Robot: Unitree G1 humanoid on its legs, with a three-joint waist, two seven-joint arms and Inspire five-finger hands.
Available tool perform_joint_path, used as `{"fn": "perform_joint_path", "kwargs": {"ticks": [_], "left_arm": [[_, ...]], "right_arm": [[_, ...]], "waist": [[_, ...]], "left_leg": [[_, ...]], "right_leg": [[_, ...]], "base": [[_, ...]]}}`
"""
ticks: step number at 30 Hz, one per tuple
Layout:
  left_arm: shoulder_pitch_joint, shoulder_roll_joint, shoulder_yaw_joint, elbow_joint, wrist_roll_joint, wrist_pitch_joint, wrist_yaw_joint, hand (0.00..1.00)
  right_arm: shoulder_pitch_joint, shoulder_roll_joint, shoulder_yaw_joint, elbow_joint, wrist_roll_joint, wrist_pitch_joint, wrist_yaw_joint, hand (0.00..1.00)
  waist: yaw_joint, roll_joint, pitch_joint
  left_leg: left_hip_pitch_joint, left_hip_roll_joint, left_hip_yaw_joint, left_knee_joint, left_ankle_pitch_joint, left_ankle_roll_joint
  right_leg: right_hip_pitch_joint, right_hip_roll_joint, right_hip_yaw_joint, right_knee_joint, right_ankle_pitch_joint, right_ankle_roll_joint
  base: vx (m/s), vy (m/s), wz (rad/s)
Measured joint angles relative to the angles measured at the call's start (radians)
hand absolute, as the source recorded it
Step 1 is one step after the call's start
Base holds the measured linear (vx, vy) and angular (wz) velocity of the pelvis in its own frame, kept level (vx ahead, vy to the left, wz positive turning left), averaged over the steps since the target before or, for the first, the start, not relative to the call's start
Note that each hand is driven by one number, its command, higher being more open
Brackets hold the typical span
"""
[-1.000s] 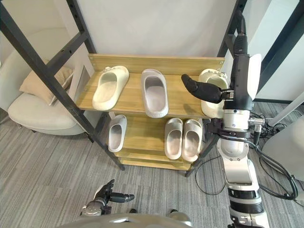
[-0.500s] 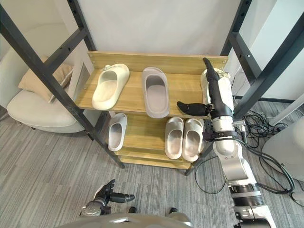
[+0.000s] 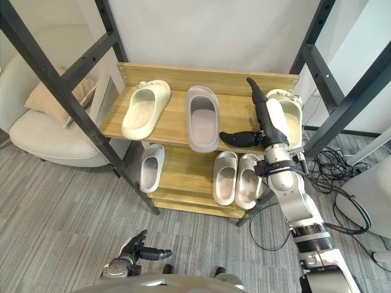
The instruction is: Organize the slippers on the shoe rack
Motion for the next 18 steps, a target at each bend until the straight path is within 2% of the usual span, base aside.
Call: {"fn": "perform_joint_path", "kwargs": {"ticks": [8,18], "left_arm": [[0.0,0.004,0.002,-0.001,0.0,0.0,0.0,1.0],[0.0,0.004,0.004,0.0,0.001,0.001,0.0,1.0]], "right_arm": [[0.0,0.0,0.0,-0.017,-0.026,0.009,-0.005,1.0],[0.0,0.001,-0.043,-0.153,-0.043,0.01,-0.032,1.0]], "waist": [[-0.003,-0.008,0.002],[-0.006,-0.009,0.003]], "left_leg": [[0.002,-0.001,0.002,0.001,0.0,0.0],[0.008,0.001,0.008,0.0,-0.001,0.001]], "right_leg": [[0.001,-0.002,0.003,0.0,0.003,0.002],[0.002,-0.003,0.008,0.005,0.003,0.002]], "base": [[0.0,0.0,0.0],[0.0,0.0,-0.01]]}}
